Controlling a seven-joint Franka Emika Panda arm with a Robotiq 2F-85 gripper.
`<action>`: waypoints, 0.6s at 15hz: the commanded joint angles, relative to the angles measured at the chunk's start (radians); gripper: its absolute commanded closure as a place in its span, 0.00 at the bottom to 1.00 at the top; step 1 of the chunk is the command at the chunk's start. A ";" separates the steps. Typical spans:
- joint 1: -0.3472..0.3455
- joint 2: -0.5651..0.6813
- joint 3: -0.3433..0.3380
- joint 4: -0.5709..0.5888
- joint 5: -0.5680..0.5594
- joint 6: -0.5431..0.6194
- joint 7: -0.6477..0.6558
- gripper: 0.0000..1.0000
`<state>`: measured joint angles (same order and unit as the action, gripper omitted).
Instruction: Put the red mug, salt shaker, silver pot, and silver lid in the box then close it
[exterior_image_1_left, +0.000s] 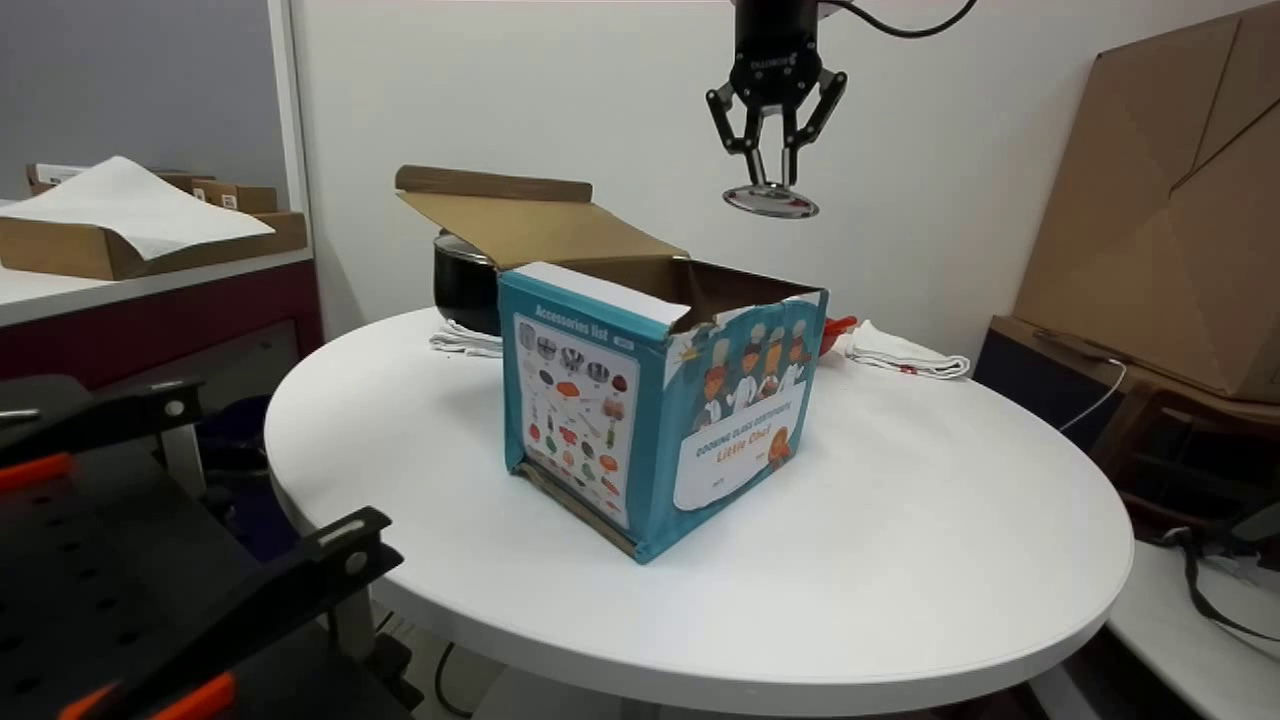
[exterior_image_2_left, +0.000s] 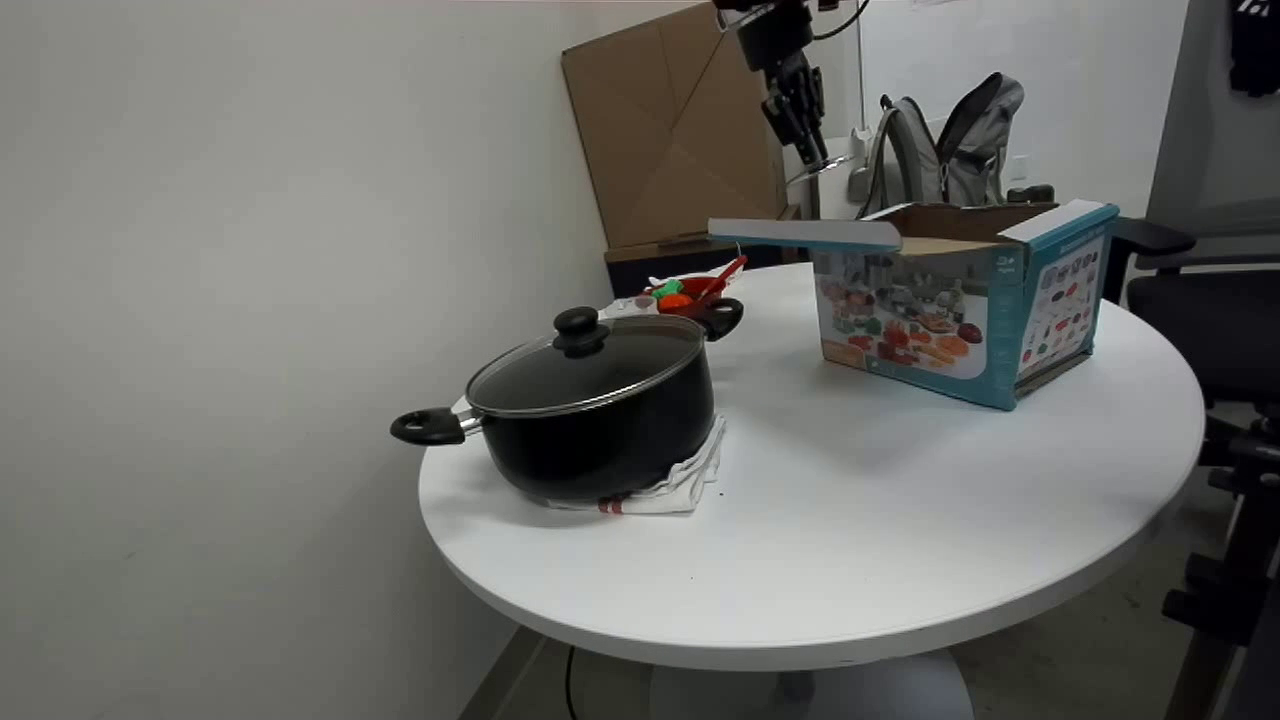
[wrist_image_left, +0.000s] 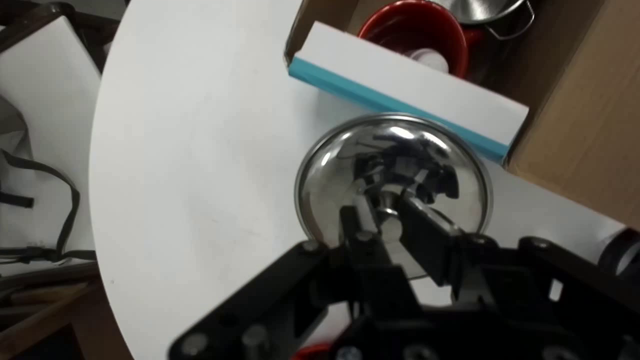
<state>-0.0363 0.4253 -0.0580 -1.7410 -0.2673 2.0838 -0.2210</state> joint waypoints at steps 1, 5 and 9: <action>-0.004 -0.163 -0.006 -0.248 -0.060 0.112 0.006 0.95; -0.009 -0.297 -0.018 -0.462 -0.104 0.225 0.050 0.95; -0.027 -0.447 -0.040 -0.686 -0.149 0.336 0.113 0.95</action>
<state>-0.0504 0.1285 -0.0818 -2.2319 -0.3645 2.3288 -0.1643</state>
